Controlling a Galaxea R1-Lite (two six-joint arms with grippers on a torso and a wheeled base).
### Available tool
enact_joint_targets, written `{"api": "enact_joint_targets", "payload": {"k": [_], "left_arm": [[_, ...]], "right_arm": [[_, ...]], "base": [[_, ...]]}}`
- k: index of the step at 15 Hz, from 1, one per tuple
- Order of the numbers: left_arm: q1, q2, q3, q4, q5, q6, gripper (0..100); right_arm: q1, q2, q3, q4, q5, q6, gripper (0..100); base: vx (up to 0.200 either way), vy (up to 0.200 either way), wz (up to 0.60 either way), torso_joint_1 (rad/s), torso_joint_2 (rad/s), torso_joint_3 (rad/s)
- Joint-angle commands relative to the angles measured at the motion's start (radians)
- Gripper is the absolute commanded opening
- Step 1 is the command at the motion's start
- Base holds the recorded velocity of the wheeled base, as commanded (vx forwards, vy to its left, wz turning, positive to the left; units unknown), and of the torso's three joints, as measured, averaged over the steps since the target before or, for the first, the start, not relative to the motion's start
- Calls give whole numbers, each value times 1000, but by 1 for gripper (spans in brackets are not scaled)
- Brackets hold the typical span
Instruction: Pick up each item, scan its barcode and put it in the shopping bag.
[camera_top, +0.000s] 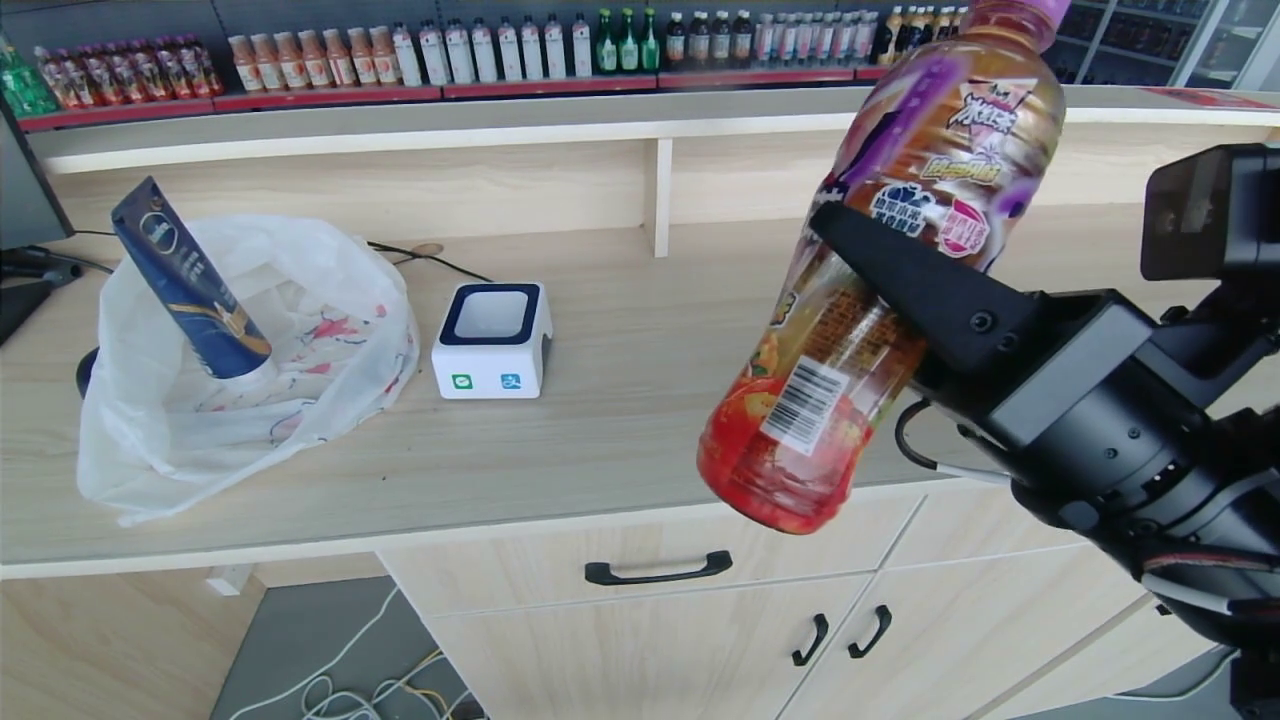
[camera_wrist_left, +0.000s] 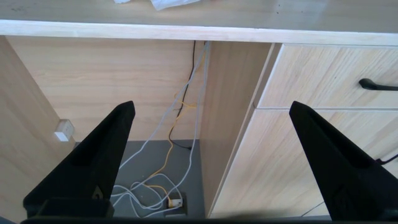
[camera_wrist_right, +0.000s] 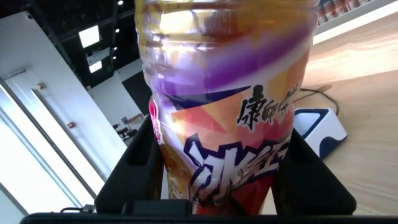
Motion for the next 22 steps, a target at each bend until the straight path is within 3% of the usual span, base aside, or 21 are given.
{"api": "enact_joint_targets", "payload": {"k": [1, 5, 11, 13, 15, 19, 22], "left_arm": [[0, 0, 0, 0, 1, 0, 100], [0, 0, 0, 0, 1, 0, 100], [0, 0, 0, 0, 1, 0, 100], [0, 0, 0, 0, -1, 0, 100], [0, 0, 0, 0, -1, 0, 100], [0, 0, 0, 0, 1, 0, 100], [0, 0, 0, 0, -1, 0, 100]], "right_arm": [[1, 47, -4, -1, 1, -38, 0], [3, 58, 2, -1, 1, -81, 0], [-8, 51, 93, -1, -19, -417, 0], [-71, 63, 76, -1, -202, -550, 0], [-74, 67, 77, -1, -306, -556, 0], [-105, 61, 58, -1, -332, -607, 0], [-123, 70, 44, -1, -465, -653, 0]], "base": [[0, 0, 0, 0, 0, 0], [0, 0, 0, 0, 0, 0], [0, 0, 0, 0, 0, 0], [0, 0, 0, 0, 0, 0], [0, 0, 0, 0, 0, 0], [0, 0, 0, 0, 0, 0], [0, 0, 0, 0, 0, 0]]}}
